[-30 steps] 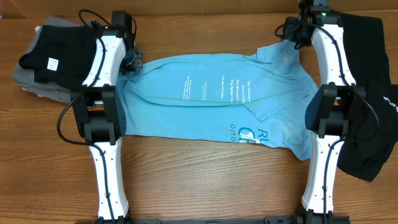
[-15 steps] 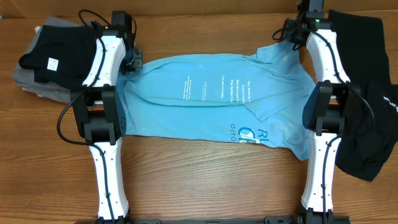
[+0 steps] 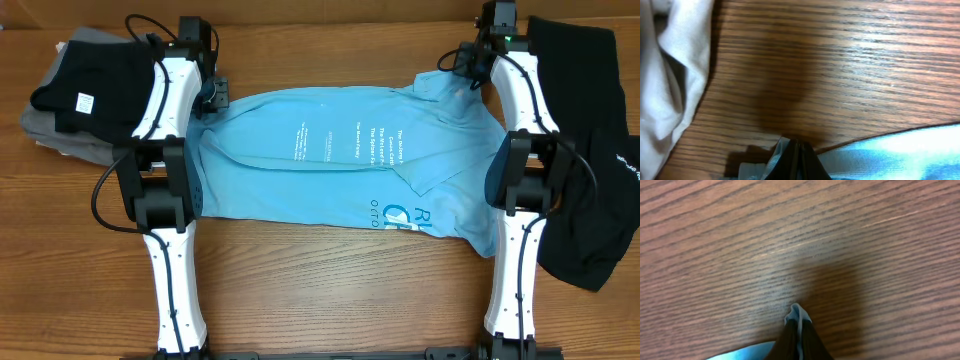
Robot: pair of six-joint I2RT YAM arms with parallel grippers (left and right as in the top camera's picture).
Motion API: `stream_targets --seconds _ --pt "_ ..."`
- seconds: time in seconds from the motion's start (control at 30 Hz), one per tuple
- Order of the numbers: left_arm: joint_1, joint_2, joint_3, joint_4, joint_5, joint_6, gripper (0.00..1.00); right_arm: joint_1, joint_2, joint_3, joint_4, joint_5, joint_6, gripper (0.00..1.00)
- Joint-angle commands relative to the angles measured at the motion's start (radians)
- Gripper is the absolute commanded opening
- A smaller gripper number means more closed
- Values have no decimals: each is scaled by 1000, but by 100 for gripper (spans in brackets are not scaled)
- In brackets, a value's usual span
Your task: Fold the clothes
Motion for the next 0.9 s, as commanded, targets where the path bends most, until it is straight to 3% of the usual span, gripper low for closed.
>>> stream_targets --seconds 0.0,0.3,0.7,0.87 --pt "23 -24 47 -4 -6 8 4 -2 24 111 -46 -7 -1 4" --pt "26 -44 188 -96 -6 8 4 -14 -10 435 -354 -38 0 4" --pt "51 -44 342 -332 -6 8 4 -124 -124 549 -786 -240 59 4" --pt "69 -44 361 -420 -6 9 4 -157 -199 554 -785 -272 60 4"
